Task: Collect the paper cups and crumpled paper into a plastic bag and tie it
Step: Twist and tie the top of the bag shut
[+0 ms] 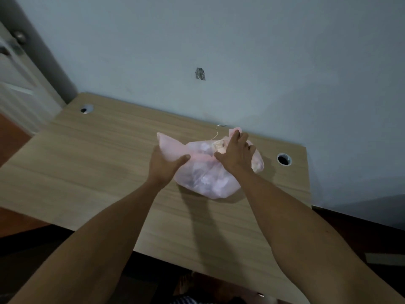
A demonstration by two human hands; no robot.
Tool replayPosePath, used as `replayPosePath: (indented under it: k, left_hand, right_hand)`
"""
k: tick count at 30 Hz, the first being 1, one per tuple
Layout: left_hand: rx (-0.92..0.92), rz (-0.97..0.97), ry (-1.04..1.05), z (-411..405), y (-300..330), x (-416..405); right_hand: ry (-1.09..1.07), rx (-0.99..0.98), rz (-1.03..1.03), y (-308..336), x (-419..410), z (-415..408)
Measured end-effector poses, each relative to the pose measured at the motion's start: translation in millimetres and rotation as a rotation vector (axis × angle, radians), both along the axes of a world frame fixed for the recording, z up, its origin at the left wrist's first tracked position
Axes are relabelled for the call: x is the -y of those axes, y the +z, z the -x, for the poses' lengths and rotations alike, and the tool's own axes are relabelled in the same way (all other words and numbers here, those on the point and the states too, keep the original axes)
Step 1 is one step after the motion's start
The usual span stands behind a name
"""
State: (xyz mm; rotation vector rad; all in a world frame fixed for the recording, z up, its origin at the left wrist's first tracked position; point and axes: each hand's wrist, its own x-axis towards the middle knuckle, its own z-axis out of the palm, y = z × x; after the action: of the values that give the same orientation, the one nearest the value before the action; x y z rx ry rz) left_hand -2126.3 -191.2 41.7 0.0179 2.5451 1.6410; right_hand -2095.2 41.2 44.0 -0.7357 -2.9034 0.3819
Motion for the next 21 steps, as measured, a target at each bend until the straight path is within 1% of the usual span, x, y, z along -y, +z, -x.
replayPosePath:
  k: [2,5,9,11,16,18,21]
  left_hand:
    - [-0.043,0.075,-0.031,-2,2,-14]
    - [-0.073,0.056,-0.048,1,16,-41]
    - [0.028,-0.046,-0.194,6,44,-73]
    - [0.038,-0.064,-0.276,6,49,-85]
    - [-0.086,-0.040,-0.356,-6,50,-109]
    - [-0.224,0.052,-0.419,-9,48,-112]
    - [-0.384,0.249,-0.540,-5,46,-113]
  right_hand:
    - [-0.018,0.034,-0.031,-2,2,-1]
    - [-0.055,0.079,-0.095,-11,6,-4]
    - [-0.082,0.072,-0.215,-18,12,-9]
    - [-0.084,0.104,-0.227,-17,10,-10]
    - [-0.038,0.158,-0.224,-19,4,-15]
    - [-0.016,0.055,-0.095,-15,-2,-21]
    - [-0.040,-0.155,0.207,1,-14,-26]
